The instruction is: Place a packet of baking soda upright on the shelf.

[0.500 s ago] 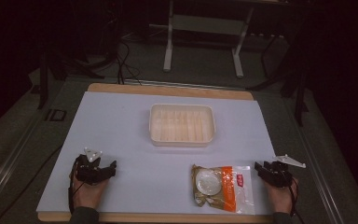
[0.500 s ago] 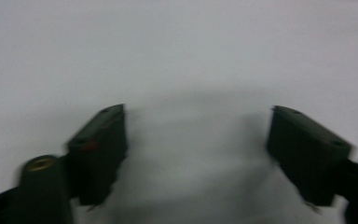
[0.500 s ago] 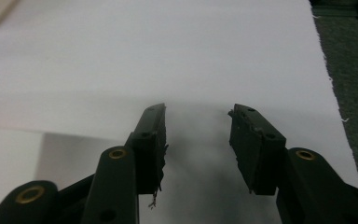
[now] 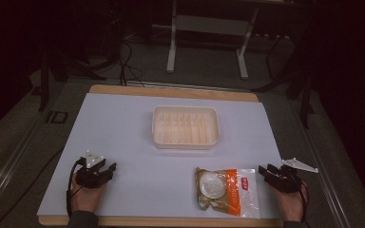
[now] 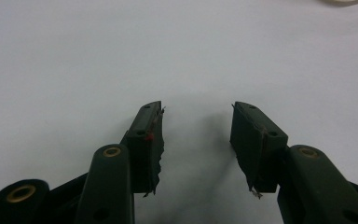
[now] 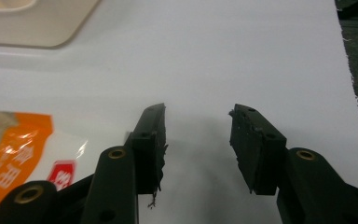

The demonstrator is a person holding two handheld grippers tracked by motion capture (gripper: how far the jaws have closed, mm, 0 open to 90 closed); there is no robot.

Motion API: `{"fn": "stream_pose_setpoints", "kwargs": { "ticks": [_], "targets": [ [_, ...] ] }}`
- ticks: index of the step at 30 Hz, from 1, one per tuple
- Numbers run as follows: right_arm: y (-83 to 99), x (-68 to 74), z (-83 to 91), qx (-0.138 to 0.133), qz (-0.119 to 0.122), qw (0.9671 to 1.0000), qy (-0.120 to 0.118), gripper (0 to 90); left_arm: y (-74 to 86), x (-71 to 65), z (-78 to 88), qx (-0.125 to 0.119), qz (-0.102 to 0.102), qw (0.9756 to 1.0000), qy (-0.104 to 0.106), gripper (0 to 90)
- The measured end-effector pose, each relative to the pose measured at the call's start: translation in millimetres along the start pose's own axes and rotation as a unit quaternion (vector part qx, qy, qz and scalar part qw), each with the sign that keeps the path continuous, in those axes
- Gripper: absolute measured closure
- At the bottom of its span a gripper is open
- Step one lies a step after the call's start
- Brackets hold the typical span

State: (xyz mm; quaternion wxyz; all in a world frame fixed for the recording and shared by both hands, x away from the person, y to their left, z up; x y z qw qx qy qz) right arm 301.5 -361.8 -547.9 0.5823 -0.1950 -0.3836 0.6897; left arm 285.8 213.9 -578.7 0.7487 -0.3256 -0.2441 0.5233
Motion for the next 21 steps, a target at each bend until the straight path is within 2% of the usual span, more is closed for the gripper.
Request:
{"fn": "stream_pose_setpoints", "kwargs": {
  "ticks": [1,5,8,11,12,16,21],
  "targets": [
    [0.0,0.0,0.0,0.0,0.0,1.0,0.0,55.0,0.0,0.0,0.0,0.0,0.0,1.0,0.0,53.5],
    [0.7,3.3,7.2,0.003,-0.015,0.9994,-0.031,53.9,0.3,-0.9,-0.3,0.001,-0.006,1.0,0.002,53.7],
    [1.2,5.2,9.5,0.003,-0.018,0.9991,-0.039,53.7,0.4,-0.8,-0.4,0.001,-0.006,1.0,0.002,53.7],
    [3.0,11.9,14.6,0.008,-0.018,0.9979,-0.061,52.9,0.4,-1.2,-0.1,0.0,-0.007,1.0,0.003,53.7],
    [3.0,11.9,14.6,0.008,-0.018,0.9979,-0.061,52.9,0.4,-1.2,-0.1,0.0,-0.007,1.0,0.003,53.7],
    [6.3,16.9,18.5,0.016,-0.037,0.9943,-0.099,50.9,0.5,-2.3,-0.6,0.002,-0.014,0.9999,0.005,53.0],
    [11.2,19.7,18.2,0.033,-0.042,0.992,-0.115,47.9,0.5,-2.6,-0.8,0.002,-0.014,0.9999,0.005,52.9]
  ]
}}
Point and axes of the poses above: each handheld gripper's, and its own axes: z roughly backward along the jaws, y roughly out of its underside, x roughly to its left, the point moved 4 cm from there along -z, roughly forward along the jaws, and after that the axes turned 3 degrees about -z, right-handed, at the moved point
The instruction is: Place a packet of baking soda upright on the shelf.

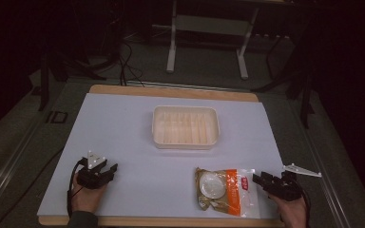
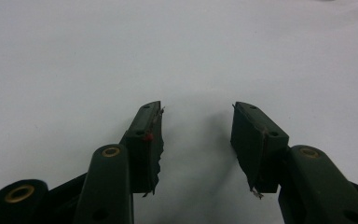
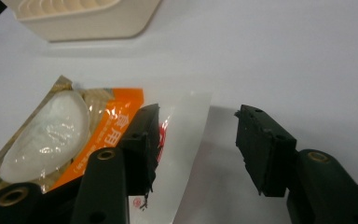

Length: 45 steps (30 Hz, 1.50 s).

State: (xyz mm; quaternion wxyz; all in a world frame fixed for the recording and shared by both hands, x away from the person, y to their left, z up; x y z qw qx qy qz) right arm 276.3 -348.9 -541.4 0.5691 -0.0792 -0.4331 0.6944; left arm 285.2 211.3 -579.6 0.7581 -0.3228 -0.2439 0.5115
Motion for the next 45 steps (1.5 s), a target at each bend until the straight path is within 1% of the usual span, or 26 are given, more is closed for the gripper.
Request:
{"fn": "stream_pose_setpoints", "kwargs": {
  "ticks": [3,4,6,10,11,13,14,15,17,19,22,24,26,31,33,36,38,41,43,45],
  "targets": [
    [2.2,0.7,-1.6,0.007,-0.004,1.0,-0.005,47.0,0.0,-0.1,0.0,0.0,-0.002,1.0,-0.001,52.8],
    [4.6,2.2,-3.3,0.014,-0.008,0.9998,-0.014,45.6,0.0,-0.2,0.0,0.0,-0.002,1.0,-0.001,52.8],
    [7.2,3.0,-5.0,0.02,-0.01,0.9996,-0.018,45.0,0.0,-0.4,-0.1,0.0,-0.002,1.0,-0.001,52.8],
    [11.0,3.8,-7.8,0.03,-0.011,0.9992,-0.023,45.2,0.0,-0.6,-0.1,-0.001,-0.004,1.0,-0.003,52.8],
    [14.3,4.3,-9.4,0.037,-0.012,0.9988,-0.031,45.7,0.0,-0.6,-0.1,-0.001,-0.004,1.0,-0.003,52.8],
    [16.8,5.2,-10.1,0.039,-0.016,0.9984,-0.038,46.5,0.0,-0.7,-0.1,-0.001,-0.004,1.0,-0.004,52.8],
    [16.8,5.2,-10.1,0.039,-0.016,0.9984,-0.038,46.5,0.0,-0.7,-0.1,-0.001,-0.004,1.0,-0.004,52.8],
    [20.6,5.5,-11.3,0.05,-0.024,0.9976,-0.041,46.9,-0.1,-1.1,-0.1,0.0,-0.007,1.0,-0.005,52.8],
    [21.8,5.5,-11.8,0.053,-0.024,0.9976,-0.039,46.9,-0.1,-1.1,-0.1,0.0,-0.007,1.0,-0.006,52.9],
    [24.8,6.7,-12.6,0.057,-0.031,0.9966,-0.052,47.4,-0.1,-0.7,-0.2,0.0,-0.004,1.0,-0.004,52.7],
    [26.4,8.3,-12.6,0.063,-0.038,0.9953,-0.062,48.9,-0.1,-0.8,0.0,0.0,-0.006,1.0,-0.004,52.7],
    [27.3,8.6,-12.8,0.067,-0.045,0.9941,-0.072,51.1,-0.1,-0.8,0.0,0.001,-0.006,1.0,-0.004,52.7],
    [28.6,9.6,-12.6,0.073,-0.048,0.9931,-0.078,54.2,-0.1,-0.8,-0.1,0.0,-0.005,1.0,-0.004,52.7],
    [29.9,12.7,-11.6,0.079,-0.047,0.9914,-0.093,60.9,-0.2,-0.9,0.0,0.0,-0.006,1.0,-0.005,52.7],
    [29.9,14.1,-10.8,0.081,-0.045,0.9904,-0.102,65.1,-0.2,-1.0,0.0,0.0,-0.007,1.0,-0.006,52.7],
    [30.8,14.9,-10.4,0.09,-0.039,0.9901,-0.101,68.4,-0.2,-1.0,0.0,0.001,-0.007,1.0,-0.005,52.7],
    [32.0,12.9,-11.5,0.093,-0.041,0.99,-0.097,67.3,-0.2,-1.0,0.0,0.001,-0.007,1.0,-0.005,52.7],
    [34.8,10.5,-13.2,0.104,-0.045,0.9888,-0.098,67.1,-0.2,-1.0,0.0,0.001,-0.007,1.0,-0.005,52.7],
    [35.8,12.8,-13.4,0.111,-0.039,0.9874,-0.106,69.8,-0.2,-1.0,0.0,0.001,-0.007,1.0,-0.005,52.7],
    [35.1,15.7,-12.7,0.11,-0.026,0.988,-0.105,75.7,-0.2,-1.0,0.0,0.001,-0.008,1.0,-0.005,52.7]
  ]
}}
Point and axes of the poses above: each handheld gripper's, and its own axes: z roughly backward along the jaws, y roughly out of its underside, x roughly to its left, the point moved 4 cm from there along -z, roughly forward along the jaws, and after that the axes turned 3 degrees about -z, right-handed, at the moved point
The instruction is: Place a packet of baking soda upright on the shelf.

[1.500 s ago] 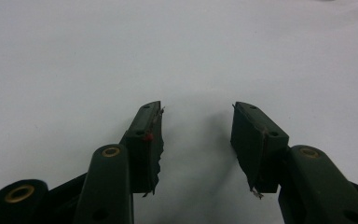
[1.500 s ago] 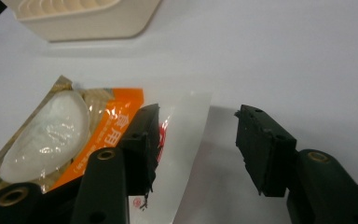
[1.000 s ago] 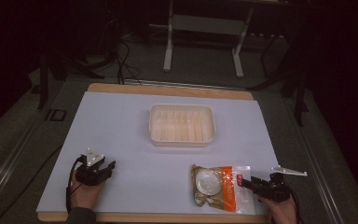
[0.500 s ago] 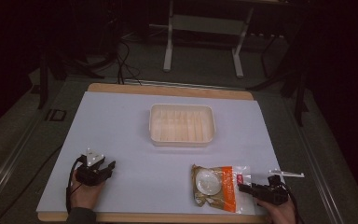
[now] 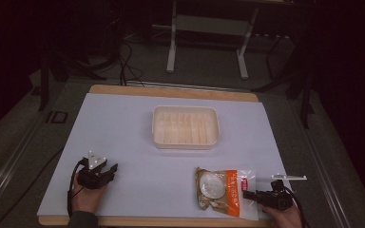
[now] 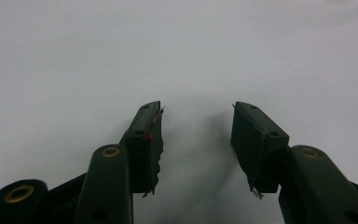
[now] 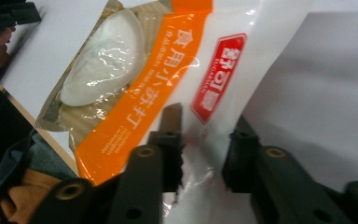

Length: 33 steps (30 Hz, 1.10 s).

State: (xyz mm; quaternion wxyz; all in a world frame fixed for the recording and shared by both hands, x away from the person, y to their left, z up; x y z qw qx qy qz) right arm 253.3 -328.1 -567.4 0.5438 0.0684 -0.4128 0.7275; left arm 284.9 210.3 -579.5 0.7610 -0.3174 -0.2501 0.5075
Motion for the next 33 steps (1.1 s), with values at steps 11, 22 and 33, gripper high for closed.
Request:
{"fn": "stream_pose_setpoints", "kwargs": {
  "ticks": [11,22,33],
  "targets": [
    [-9.9,14.6,9.2,-0.023,0.015,0.9995,-0.015,90.0,-0.1,-0.5,0.0,-0.001,-0.001,1.0,-0.002,52.7],
    [-32.7,36.0,15.3,-0.034,0.039,0.9983,-0.027,90.0,-0.2,-1.4,0.2,-0.001,-0.005,1.0,-0.007,52.5],
    [-61.4,69.2,19.3,-0.032,0.078,0.9941,-0.068,90.0,-0.4,-2.1,0.6,-0.005,-0.006,0.9999,-0.011,52.3]
  ]
}}
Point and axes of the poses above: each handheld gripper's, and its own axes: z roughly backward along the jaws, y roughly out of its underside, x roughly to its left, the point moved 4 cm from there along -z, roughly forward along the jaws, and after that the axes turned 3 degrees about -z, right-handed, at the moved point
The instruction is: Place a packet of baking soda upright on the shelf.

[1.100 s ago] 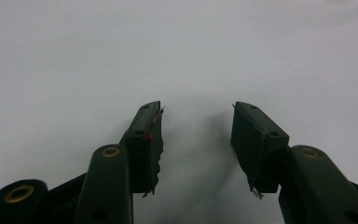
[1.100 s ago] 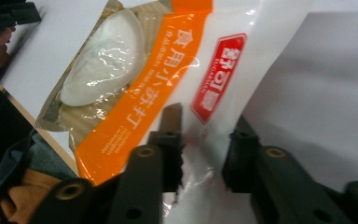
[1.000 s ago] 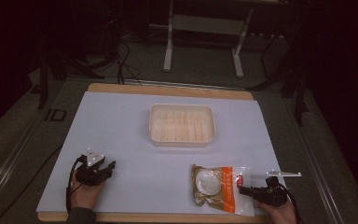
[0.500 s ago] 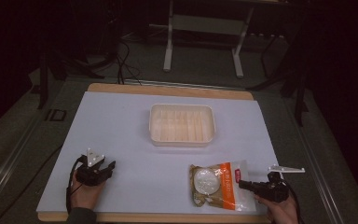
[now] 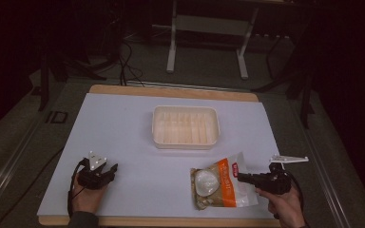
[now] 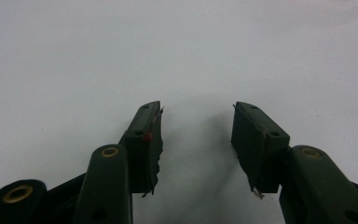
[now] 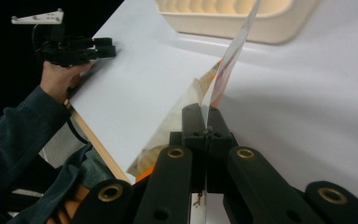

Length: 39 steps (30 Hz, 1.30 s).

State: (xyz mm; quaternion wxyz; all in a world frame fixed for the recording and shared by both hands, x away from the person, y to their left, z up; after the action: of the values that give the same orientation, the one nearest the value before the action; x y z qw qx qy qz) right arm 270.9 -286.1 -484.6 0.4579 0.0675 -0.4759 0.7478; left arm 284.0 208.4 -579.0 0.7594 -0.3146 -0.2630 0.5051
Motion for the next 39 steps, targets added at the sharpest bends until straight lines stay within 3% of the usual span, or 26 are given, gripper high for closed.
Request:
{"fn": "stream_pose_setpoints", "kwargs": {
  "ticks": [10,18,39],
  "targets": [
    [-26.0,27.6,-13.2,0.007,0.04,0.9988,-0.028,90.0,-1.6,-0.8,1.5,-0.015,-0.003,0.9999,0.007,50.7],
    [-40.6,42.9,-24.4,0.015,0.061,0.9974,-0.035,90.0,-2.4,0.2,2.5,-0.024,0.003,0.9997,-0.004,45.6],
    [-61.3,55.4,-37.0,0.002,0.073,0.9967,-0.036,90.0,-3.5,-0.4,3.3,-0.036,-0.005,0.999,-0.026,40.5]
  ]
}}
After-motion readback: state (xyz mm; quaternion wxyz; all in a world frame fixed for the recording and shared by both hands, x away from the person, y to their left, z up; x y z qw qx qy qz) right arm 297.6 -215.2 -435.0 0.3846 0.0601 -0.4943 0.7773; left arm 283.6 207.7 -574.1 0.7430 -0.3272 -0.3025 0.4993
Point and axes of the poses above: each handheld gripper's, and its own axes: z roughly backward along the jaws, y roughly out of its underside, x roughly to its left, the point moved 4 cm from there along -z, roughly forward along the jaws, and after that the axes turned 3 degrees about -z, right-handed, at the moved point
